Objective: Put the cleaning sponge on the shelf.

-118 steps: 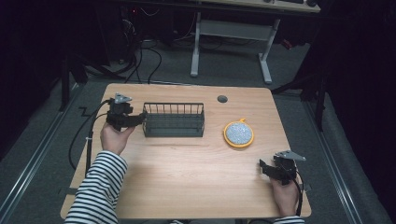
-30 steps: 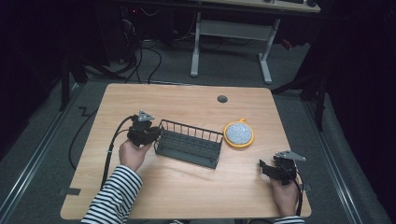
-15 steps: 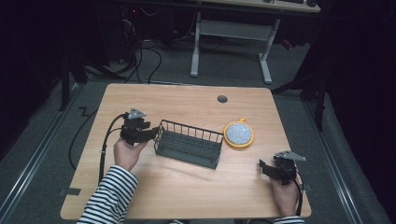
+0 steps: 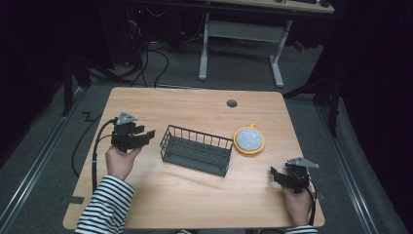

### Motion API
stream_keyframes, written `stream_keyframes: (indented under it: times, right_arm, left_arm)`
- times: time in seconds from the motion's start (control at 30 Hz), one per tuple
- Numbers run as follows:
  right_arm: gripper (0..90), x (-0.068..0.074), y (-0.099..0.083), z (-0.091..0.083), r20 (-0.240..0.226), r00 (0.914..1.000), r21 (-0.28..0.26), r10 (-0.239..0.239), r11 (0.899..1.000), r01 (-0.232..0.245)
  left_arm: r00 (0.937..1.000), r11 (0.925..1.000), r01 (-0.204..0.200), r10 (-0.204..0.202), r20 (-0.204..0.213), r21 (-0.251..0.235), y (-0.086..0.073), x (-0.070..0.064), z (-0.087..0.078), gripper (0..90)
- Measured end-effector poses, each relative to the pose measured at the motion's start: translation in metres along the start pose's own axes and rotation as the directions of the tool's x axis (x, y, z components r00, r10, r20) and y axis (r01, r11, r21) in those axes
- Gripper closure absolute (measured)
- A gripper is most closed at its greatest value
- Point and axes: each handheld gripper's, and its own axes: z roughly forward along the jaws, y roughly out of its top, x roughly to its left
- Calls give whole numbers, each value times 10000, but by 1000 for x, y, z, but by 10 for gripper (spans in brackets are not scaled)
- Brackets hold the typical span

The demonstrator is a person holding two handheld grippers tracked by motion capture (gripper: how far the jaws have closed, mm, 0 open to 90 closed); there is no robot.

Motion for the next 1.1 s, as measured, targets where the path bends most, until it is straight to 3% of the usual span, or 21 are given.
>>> stream_keyframes:
  times: [0.43,0.87,1.1]
  right_arm:
    - [345,0,0,0,22,10000,13,-28,10000,28]
    - [345,0,0,0,26,10000,12,-31,10000,31]
    - [345,0,0,0,28,10000,19,-9,10000,9]
  left_arm:
    - [9981,9986,534,-534,-301,6,-23,16,-10,501]
    - [9888,9893,1460,-1457,-318,75,-61,26,-15,481]
    - [9867,9877,1549,-1535,-544,227,-76,27,-12,468]
